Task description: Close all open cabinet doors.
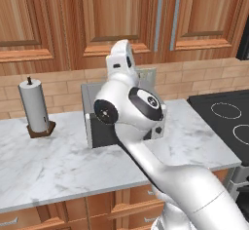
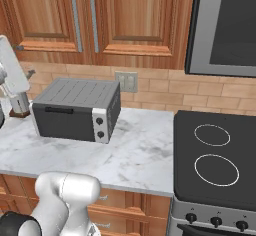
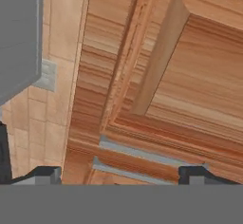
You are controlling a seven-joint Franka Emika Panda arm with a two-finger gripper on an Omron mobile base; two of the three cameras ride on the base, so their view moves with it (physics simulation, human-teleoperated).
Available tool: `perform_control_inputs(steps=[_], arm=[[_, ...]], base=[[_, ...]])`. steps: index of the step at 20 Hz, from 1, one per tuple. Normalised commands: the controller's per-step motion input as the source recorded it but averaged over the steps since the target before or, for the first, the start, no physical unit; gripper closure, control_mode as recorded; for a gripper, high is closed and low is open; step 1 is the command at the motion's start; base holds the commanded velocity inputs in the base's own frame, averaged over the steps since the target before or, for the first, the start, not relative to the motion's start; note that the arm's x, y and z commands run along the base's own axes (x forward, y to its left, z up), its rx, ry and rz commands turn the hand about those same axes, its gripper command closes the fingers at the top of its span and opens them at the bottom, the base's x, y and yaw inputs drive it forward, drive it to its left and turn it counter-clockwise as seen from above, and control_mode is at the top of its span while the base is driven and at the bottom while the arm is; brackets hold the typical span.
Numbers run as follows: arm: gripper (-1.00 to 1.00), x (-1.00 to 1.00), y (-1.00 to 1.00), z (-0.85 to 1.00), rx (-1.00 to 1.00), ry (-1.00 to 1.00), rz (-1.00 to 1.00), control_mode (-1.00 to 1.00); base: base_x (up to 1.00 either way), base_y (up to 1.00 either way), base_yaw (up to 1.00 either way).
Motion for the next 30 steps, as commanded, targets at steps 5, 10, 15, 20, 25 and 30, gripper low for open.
perform_control_inputs(steps=[5, 10, 15, 20, 25, 30], arm=[[-1.0, -1.0, -0.54, 0.0, 0.35, -0.24, 0.01, -1.0], [-1.0, -1.0, -0.69, -0.01, 0.38, -0.21, 0.05, -1.0], [-1.0, -0.98, -0.59, -0.07, 0.31, -0.2, 0.05, -1.0], [-1.0, -0.52, 0.0, -0.27, 0.01, -0.01, 0.0, -1.0], [-1.0, -0.16, 0.0, -0.18, 0.0, 0.0, 0.0, -1.0], [-1.0, -0.27, -0.07, -0.02, 0.0, -0.08, 0.0, -1.0]], base=[[0.0, 0.0, 0.0], [0.0, 0.0, 0.0], [0.0, 0.0, 0.0], [0.0, 0.0, 0.0], [0.0, 0.0, 0.0], [0.0, 0.0, 0.0]])
